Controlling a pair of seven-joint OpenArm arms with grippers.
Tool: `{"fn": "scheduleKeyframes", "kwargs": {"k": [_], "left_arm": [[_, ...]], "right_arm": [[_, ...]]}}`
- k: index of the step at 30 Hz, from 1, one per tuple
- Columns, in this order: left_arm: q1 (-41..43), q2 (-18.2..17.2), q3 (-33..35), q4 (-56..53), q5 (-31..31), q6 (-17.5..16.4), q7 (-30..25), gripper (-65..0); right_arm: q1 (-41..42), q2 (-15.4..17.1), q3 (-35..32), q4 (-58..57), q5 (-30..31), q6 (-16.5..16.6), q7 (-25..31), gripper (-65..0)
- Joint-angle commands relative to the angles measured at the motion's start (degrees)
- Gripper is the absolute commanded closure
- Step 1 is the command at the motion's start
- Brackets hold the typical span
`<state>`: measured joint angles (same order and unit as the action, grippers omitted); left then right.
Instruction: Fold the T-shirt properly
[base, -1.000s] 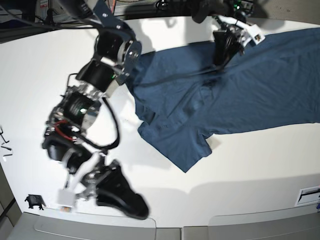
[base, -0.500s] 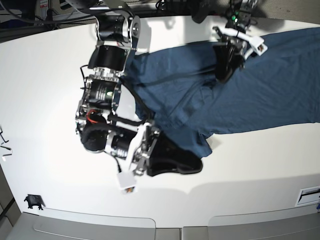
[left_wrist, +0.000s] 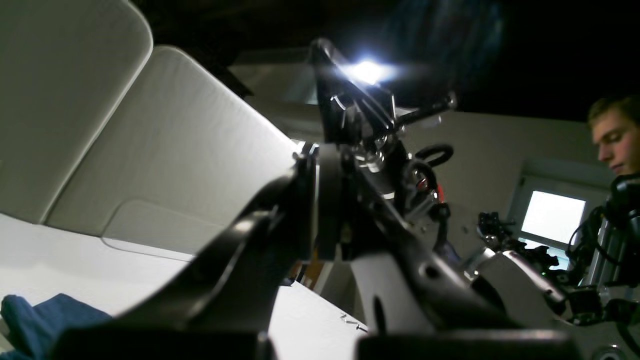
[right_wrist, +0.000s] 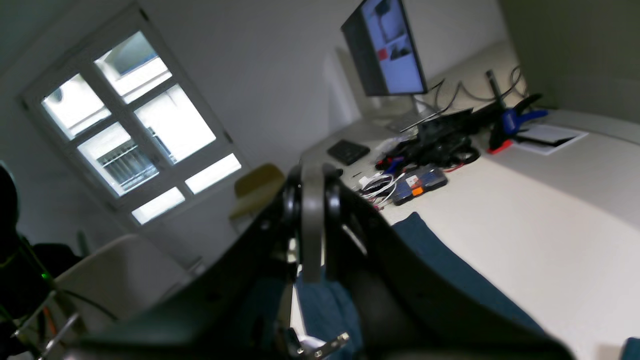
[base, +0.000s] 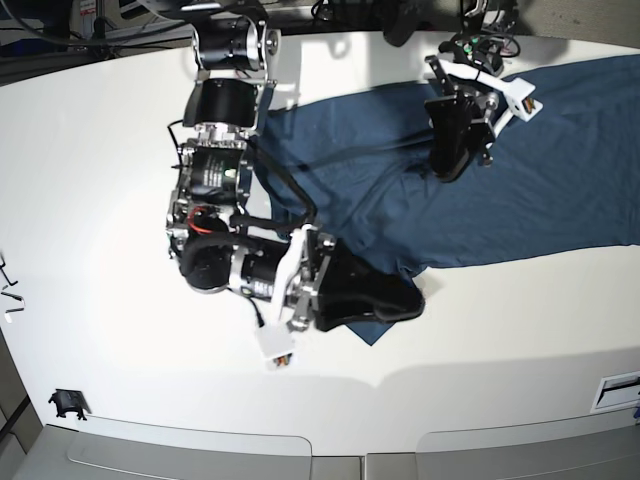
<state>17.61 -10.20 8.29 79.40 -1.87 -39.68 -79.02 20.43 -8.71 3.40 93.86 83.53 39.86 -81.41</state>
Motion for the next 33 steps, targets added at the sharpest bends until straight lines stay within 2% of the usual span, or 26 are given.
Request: {"fn": "scheduleKeyframes", "kwargs": {"k": [1,12,19,21,25,33], "left_arm": [[0.15,-0.15,0.00,0.90,-0.55,-0.32,-0.98,0.0],[0.17,-0.15,0.00,0.90,-0.55,-0.32,-0.98,0.0],[0.20,-0.15,0.00,0.90,-0.52,-0.32,-0.98,0.0],[0.17,-0.15,0.00,0.90,-0.52,-0.32,-0.98,0.0],[0.20,-0.17,0.00,0.90,-0.55,-0.32,-0.52,0.0],[0.17,-0.17,0.00,0.90,-0.57,-0.32,-0.26,0.0]], "right_arm": [[1.20,-0.29,-1.33,0.50,1.47,0.14,1.41,0.0],[-2.49,-0.29,-19.89,-2.60,1.47,0.14,1.41,0.0],[-2.25,-0.29,-28.72,-2.60,1.47,0.14,1.41,0.0],[-2.29,-0.29,-30.18,-2.60,1.47,0.14,1.41,0.0],[-3.19,-0.29,-31.17,-2.62,-3.85,0.14,1.41,0.0],[-3.48,-0.29,-31.17,-2.62,-4.37,0.14,1.41,0.0]]}}
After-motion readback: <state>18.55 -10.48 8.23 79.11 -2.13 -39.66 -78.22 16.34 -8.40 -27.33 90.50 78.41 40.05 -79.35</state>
